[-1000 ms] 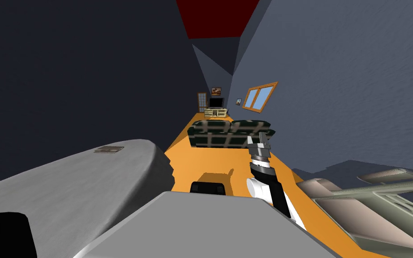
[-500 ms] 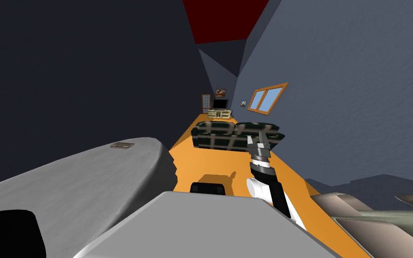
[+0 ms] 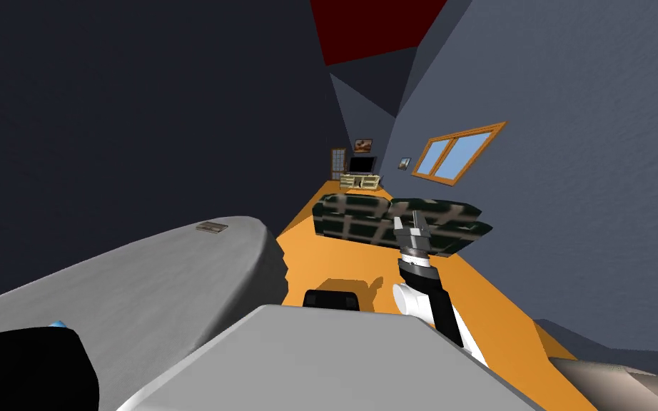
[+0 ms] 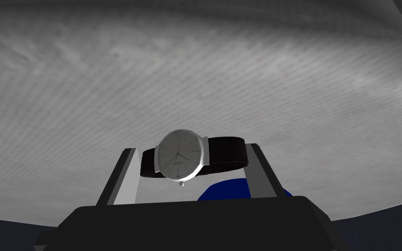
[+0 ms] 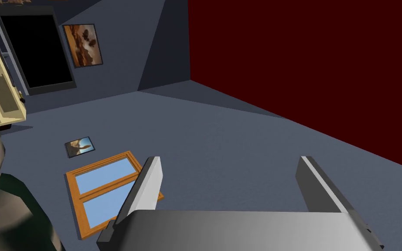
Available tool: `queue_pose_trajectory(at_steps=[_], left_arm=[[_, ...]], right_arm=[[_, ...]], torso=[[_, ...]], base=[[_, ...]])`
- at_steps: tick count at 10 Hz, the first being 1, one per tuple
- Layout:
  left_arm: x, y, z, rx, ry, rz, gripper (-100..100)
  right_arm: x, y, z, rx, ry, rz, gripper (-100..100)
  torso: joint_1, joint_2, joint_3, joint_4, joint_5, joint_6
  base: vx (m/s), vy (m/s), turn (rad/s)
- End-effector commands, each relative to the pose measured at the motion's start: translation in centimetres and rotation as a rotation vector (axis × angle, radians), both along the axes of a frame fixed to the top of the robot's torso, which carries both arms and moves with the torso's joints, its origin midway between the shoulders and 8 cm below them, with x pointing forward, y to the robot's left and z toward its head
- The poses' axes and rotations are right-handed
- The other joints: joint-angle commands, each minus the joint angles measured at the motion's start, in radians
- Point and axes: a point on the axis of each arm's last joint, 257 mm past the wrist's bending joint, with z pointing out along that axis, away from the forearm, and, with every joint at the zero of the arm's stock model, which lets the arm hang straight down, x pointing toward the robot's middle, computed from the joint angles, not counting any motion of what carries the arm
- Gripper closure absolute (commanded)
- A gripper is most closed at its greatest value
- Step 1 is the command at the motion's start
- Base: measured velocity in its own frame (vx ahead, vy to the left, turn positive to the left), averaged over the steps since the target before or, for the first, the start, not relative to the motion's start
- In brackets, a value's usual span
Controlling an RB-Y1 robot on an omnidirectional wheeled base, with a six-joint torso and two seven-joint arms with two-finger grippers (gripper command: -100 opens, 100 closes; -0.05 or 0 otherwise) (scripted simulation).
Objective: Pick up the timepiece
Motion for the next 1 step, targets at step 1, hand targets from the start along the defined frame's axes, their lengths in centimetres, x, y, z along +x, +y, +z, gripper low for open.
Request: queue_pose_trajectory(at_steps=[1], left_arm=[[0.0, 0.0, 0.0, 0.0, 0.0, 0.0, 0]], right_arm=[[0.0, 0.0, 0.0, 0.0, 0.0, 0.0, 0]], torso=[[0.0, 0.0, 0.0, 0.0, 0.0, 0.0]], base=[[0.009, 0.001, -0.014]])
